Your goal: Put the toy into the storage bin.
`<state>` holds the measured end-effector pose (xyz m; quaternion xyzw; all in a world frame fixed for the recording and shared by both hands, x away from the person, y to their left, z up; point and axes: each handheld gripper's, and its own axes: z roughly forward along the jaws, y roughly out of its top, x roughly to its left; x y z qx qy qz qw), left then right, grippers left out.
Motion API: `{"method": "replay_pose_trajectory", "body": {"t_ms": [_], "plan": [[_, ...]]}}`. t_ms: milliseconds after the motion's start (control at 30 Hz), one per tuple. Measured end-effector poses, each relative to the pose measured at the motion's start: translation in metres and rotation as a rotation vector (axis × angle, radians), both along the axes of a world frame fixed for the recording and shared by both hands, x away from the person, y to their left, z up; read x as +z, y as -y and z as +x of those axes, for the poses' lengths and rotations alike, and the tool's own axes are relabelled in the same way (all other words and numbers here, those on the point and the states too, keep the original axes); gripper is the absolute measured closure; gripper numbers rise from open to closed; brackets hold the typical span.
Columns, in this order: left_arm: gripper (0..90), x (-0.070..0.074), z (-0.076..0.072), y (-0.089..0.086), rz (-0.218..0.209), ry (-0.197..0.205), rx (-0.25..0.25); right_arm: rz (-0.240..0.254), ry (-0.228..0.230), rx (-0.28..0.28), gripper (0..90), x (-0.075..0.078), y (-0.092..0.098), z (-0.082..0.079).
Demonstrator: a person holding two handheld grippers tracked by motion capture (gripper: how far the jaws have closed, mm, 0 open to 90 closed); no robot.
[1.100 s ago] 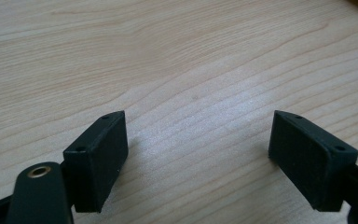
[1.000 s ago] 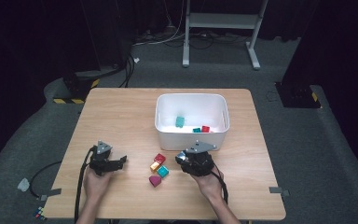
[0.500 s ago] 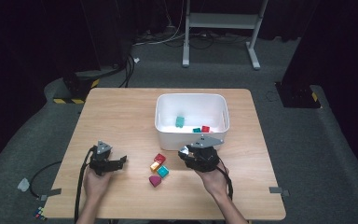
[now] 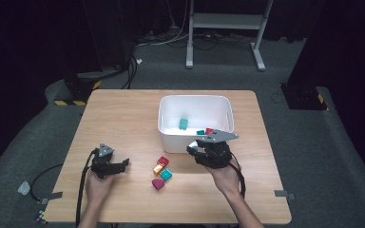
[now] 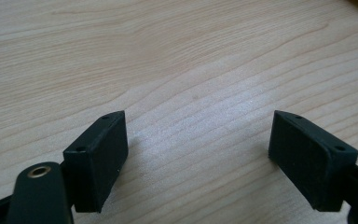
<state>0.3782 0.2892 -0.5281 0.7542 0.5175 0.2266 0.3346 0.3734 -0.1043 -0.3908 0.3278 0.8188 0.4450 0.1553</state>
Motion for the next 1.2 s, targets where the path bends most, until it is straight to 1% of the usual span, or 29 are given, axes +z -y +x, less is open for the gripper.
{"method": "replay_pose_trajectory", "body": {"t_ms": [133,233,400,533,733,1000,1133,1200], "plan": [[19.8,0.000,0.000,0.000,-0.001,0.000,0.000,0.008,-0.002,-0.004,59.1,0.009,0.003,0.002],[19.9,0.000,0.000,0.000,0.000,0.001,0.000,0.003,-0.001,-0.004,59.0,0.015,0.004,0.005],[19.8,0.000,0.000,0.000,0.000,0.001,0.000,0.009,-0.003,-0.008,59.1,0.024,0.006,0.011],[19.8,0.000,0.000,0.000,0.000,0.001,0.000,0.029,-0.009,-0.019,59.1,0.032,0.008,0.018],[19.9,0.000,0.000,0.000,0.000,0.001,0.000,0.050,-0.023,-0.039,59.1,0.042,0.008,0.036],[19.9,0.000,0.000,0.000,0.000,0.001,0.000,0.025,-0.033,-0.072,59.0,0.046,0.000,0.058],[19.9,0.000,0.000,0.000,-0.001,0.001,0.000,0.018,-0.054,-0.095,59.0,0.045,-0.001,0.070],[19.9,0.000,0.000,0.000,0.000,0.001,0.000,0.009,-0.053,-0.103,59.0,0.046,-0.002,0.075]]}}
